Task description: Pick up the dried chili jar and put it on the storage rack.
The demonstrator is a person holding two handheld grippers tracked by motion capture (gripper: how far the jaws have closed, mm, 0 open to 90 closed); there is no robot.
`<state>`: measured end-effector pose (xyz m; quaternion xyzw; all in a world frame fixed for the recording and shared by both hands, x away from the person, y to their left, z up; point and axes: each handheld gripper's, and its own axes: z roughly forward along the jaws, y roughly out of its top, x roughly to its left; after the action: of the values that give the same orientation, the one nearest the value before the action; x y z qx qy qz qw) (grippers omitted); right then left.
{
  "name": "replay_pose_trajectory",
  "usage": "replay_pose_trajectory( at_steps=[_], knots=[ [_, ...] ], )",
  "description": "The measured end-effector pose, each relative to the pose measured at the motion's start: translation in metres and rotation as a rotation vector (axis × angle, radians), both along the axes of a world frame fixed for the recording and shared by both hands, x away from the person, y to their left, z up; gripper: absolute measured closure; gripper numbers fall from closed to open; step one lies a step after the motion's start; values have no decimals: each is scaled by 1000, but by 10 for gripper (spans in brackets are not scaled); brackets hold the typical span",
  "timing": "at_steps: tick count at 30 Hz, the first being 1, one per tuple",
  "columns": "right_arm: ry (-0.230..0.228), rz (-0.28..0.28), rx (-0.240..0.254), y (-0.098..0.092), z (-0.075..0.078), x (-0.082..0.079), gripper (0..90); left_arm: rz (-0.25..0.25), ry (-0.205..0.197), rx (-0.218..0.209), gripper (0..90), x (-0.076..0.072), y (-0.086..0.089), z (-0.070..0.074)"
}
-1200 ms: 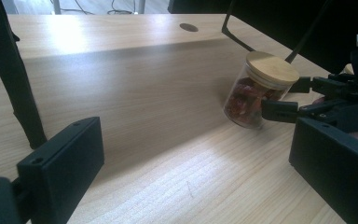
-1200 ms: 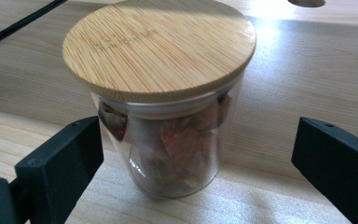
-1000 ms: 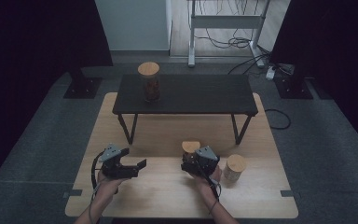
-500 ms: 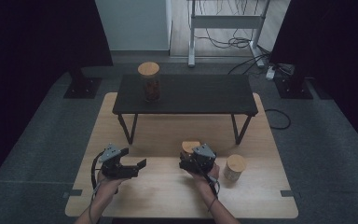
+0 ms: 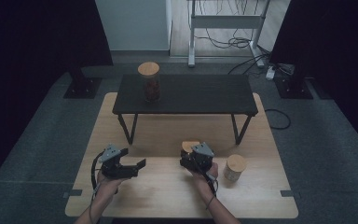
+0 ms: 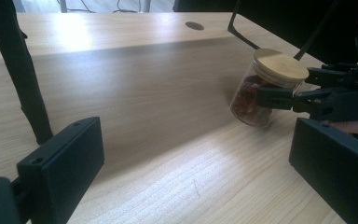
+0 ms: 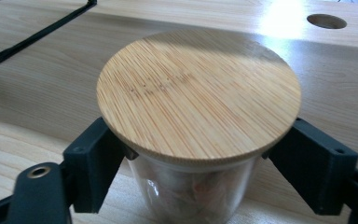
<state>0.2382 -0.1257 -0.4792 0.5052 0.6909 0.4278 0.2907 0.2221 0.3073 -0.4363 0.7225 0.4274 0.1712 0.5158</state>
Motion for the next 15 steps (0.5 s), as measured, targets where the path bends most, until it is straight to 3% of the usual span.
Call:
replay_pose_trajectory(
  at_steps=[15],
  knots=[
    [-23, 12, -15, 1, -3, -1, 254, 0, 6, 5, 28, 2, 0, -1]
  ],
)
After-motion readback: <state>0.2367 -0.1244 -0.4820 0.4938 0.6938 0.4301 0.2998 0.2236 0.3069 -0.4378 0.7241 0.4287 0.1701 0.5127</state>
